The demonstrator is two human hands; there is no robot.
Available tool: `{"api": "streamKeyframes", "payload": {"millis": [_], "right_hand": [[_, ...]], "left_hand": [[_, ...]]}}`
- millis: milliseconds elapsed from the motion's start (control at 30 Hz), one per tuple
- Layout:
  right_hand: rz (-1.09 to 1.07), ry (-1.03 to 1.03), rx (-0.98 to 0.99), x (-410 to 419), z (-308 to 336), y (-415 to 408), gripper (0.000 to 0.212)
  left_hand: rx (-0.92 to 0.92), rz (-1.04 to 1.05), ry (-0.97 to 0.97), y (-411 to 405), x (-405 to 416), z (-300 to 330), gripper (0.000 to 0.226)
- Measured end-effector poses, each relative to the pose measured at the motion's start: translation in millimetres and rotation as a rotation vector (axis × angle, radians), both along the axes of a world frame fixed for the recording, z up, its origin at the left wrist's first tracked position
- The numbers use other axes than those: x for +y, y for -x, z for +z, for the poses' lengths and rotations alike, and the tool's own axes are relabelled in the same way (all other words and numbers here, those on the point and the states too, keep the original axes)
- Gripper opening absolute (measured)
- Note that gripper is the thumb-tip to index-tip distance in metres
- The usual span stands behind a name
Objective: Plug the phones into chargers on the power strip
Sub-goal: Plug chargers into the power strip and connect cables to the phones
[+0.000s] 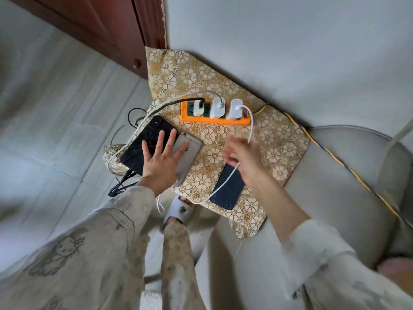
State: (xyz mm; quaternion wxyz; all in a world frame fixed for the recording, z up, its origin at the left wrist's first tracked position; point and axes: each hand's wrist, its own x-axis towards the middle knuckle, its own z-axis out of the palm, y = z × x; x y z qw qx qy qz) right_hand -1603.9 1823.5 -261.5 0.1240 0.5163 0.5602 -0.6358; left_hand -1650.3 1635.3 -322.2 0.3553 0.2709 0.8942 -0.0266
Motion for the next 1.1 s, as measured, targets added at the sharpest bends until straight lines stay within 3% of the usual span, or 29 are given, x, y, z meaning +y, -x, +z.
{"api": "streamKeyframes", "payload": {"millis": [100, 200, 333, 433, 533, 633, 767, 833, 933, 1100], "right_hand": [[-0.009, 0.2, -0.061, -39, -5, -52, 0.014], [-0.096, 0.244, -0.115, -71, -6, -84, 0.011], [-0.109, 0.209, -0.11, -91, 15, -101, 0.015], [-0.052, 0.174, -0.055, -93, 42, -101, 0.026], [-0.087, 0.154, 0.036, -88, 69, -99, 0.022], [-0.163, 0.193, 0.128, -85, 100, -99, 0.015], [-0.321, 0.327, 0.298, -81, 144, -108, 0.015], [-0.259, 0.306, 0.314, -83, 158, -120, 0.019], [-0.059, 0.232, 0.241, -95, 172, -144, 0.026], [0.277, 0.297, 0.222, -113, 201, -178, 0.027]], "left_hand": [[0.002, 0.022, -0.079, -12, -3, 3, 0.082], [-0.091, 0.055, -0.142, -42, -14, 9, 0.07], [-0.351, 0.281, -0.319, -93, -37, 32, 0.055], [-0.499, 0.382, -0.411, -120, -45, 57, 0.057], [-0.501, 0.393, -0.495, -134, -44, 80, 0.051], [-0.468, 0.433, -0.477, -135, -42, 107, 0.032], [-0.414, 0.331, -0.449, -128, -48, 157, 0.023], [-0.434, 0.368, -0.51, -127, -50, 185, 0.022], [-0.635, 0.677, -0.68, -124, -50, 231, 0.023], [-0.856, 1.006, -0.934, -106, -37, 297, 0.017]]}}
